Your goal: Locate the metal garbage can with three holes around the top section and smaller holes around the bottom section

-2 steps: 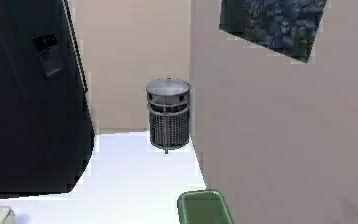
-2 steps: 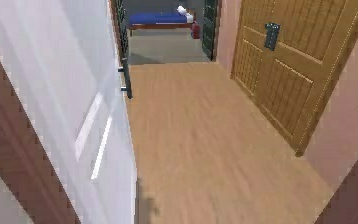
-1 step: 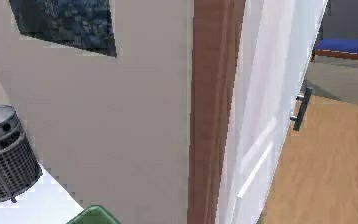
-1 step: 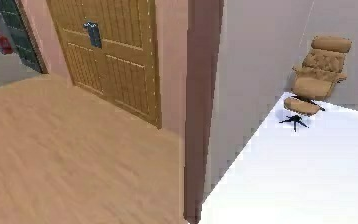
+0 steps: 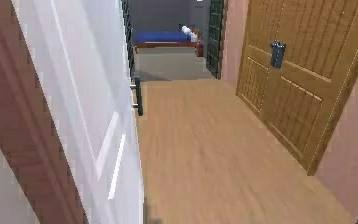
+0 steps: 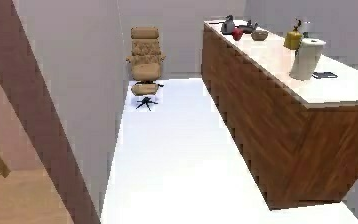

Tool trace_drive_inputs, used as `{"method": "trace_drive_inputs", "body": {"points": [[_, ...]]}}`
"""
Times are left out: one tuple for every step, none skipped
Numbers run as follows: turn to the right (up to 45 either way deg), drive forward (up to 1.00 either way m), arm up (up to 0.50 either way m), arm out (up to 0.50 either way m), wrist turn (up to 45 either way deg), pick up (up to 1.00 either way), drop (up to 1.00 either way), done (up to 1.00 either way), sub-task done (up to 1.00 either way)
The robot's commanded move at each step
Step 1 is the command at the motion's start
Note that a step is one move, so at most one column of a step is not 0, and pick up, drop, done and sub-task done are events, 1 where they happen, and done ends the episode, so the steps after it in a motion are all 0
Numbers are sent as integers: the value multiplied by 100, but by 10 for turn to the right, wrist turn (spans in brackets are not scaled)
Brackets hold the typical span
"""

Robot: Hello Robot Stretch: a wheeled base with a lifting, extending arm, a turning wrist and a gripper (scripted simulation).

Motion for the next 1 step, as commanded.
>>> {"method": "trace_drive_inputs", "body": {"points": [[360, 0, 0, 0, 0, 0, 0, 0, 0]]}}
